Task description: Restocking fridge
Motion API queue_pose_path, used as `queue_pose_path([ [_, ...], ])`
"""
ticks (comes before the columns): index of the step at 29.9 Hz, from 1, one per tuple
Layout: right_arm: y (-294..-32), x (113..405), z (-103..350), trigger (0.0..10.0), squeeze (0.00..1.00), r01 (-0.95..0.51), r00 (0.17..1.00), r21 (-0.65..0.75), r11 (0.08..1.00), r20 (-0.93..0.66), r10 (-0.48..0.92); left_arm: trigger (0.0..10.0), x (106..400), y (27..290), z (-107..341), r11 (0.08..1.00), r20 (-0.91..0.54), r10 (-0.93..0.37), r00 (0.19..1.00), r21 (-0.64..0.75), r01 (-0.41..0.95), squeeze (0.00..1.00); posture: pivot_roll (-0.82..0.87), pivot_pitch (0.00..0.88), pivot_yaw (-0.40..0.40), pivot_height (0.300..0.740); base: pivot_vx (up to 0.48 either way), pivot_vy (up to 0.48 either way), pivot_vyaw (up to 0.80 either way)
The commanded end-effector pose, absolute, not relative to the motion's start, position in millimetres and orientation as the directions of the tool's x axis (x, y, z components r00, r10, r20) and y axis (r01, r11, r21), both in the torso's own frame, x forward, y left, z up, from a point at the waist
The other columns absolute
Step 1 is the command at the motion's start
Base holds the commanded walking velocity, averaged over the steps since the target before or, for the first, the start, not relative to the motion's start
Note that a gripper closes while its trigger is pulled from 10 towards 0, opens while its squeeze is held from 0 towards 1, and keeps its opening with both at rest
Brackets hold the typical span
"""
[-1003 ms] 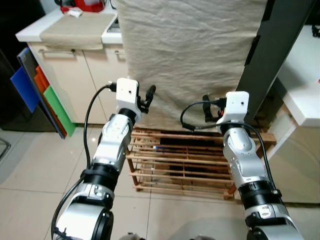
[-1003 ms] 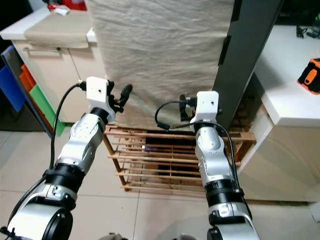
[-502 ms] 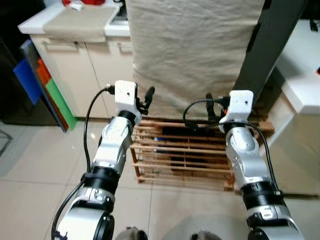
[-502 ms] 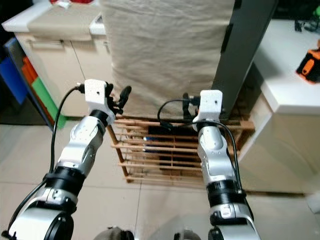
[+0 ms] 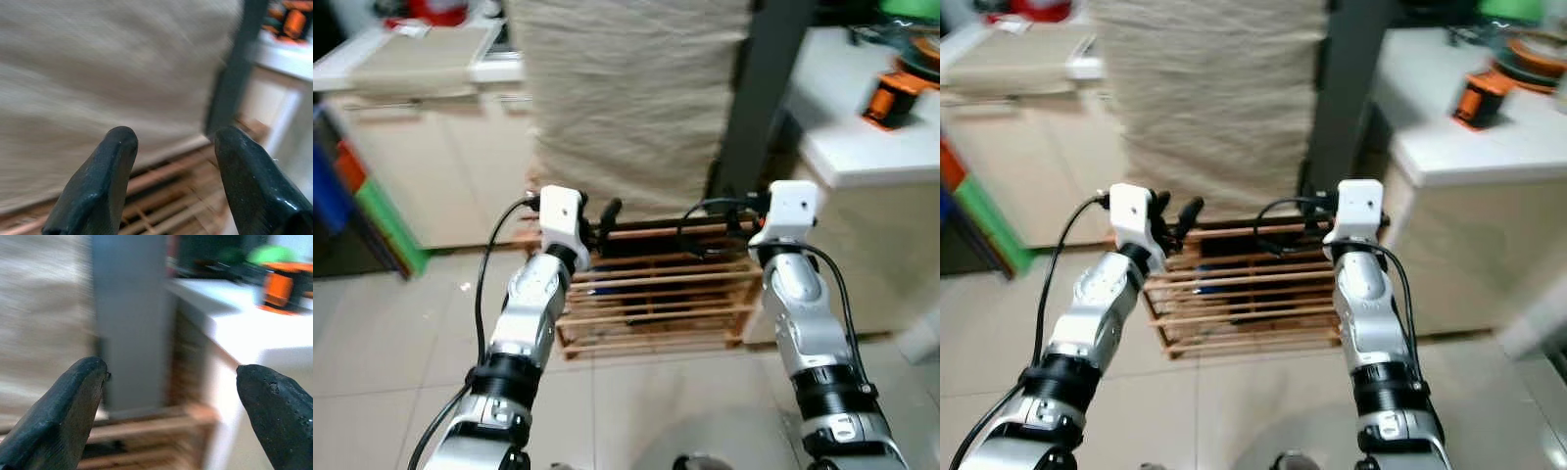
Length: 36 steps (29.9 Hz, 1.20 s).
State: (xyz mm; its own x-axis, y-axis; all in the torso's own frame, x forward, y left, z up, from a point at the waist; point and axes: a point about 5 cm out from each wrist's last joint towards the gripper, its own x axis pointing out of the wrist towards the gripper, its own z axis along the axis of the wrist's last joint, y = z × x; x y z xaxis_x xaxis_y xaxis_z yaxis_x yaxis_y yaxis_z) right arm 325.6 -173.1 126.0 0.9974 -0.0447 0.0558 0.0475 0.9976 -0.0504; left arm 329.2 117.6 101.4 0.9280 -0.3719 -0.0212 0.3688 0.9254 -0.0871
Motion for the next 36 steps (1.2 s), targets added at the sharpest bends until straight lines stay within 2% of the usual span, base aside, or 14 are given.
queue_pose_path([
  [1, -180, 322, 127, 10.0, 0.00, 0.080, 0.995, -0.053, 0.995, 0.061, -0.076, 10.0, 326, 126, 97, 0.929, -0.039, -0.358, 0.933, -0.116, 0.352, 0.00, -0.12, 0.000, 0.043, 0.740, 0.000, 0.000, -0.78],
  [5, -186, 316, 122, 10.0, 0.00, 0.101, 0.994, -0.075, 0.992, 0.044, -0.098, 10.0, 325, 119, 97, 0.913, -0.022, -0.359, 0.933, -0.214, 0.346, 0.00, -0.12, 0.000, 0.036, 0.740, 0.000, 0.000, -0.78],
  [9, -186, 314, 121, 10.0, 0.00, 0.098, 0.995, -0.095, 0.991, 0.037, -0.095, 10.0, 327, 114, 98, 0.903, -0.010, -0.378, 0.926, -0.225, 0.366, 0.00, -0.13, 0.000, 0.033, 0.740, 0.000, 0.000, -0.78],
  [18, -188, 313, 119, 10.0, 0.00, 0.099, 0.995, -0.132, 0.986, 0.022, -0.097, 10.0, 337, 93, 106, 0.865, 0.013, -0.460, 0.888, -0.221, 0.451, 0.00, -0.16, 0.000, 0.036, 0.740, 0.406, -0.216, -0.78],
  [22, -190, 311, 116, 10.0, 0.00, 0.102, 0.995, -0.140, 0.985, 0.013, -0.102, 10.0, 339, 97, 98, 0.879, -0.054, -0.443, 0.895, -0.219, 0.423, 0.00, -0.16, 0.000, 0.032, 0.740, 0.000, 0.000, -0.79],
  [28, -203, 295, 102, 10.0, 0.00, 0.133, 0.989, -0.150, 0.980, -0.041, -0.140, 10.0, 325, 120, 67, 0.917, -0.243, -0.393, 0.887, -0.173, 0.359, 0.00, -0.14, 0.000, 0.016, 0.740, 0.000, 0.000, -0.79],
  [31, -210, 283, 91, 10.0, 0.00, 0.148, 0.983, -0.159, 0.976, -0.084, -0.162, 10.0, 317, 120, 64, 0.906, -0.254, -0.420, 0.871, -0.178, 0.384, 0.00, -0.14, 0.000, 0.013, 0.740, 0.000, 0.000, -0.79],
  [36, -215, 275, 84, 10.0, 0.00, 0.172, 0.975, -0.157, 0.973, -0.115, -0.191, 10.0, 319, 124, 69, 0.907, -0.216, -0.406, 0.888, -0.209, 0.364, 0.00, -0.14, 0.000, 0.015, 0.740, 0.000, 0.000, -0.79],
])
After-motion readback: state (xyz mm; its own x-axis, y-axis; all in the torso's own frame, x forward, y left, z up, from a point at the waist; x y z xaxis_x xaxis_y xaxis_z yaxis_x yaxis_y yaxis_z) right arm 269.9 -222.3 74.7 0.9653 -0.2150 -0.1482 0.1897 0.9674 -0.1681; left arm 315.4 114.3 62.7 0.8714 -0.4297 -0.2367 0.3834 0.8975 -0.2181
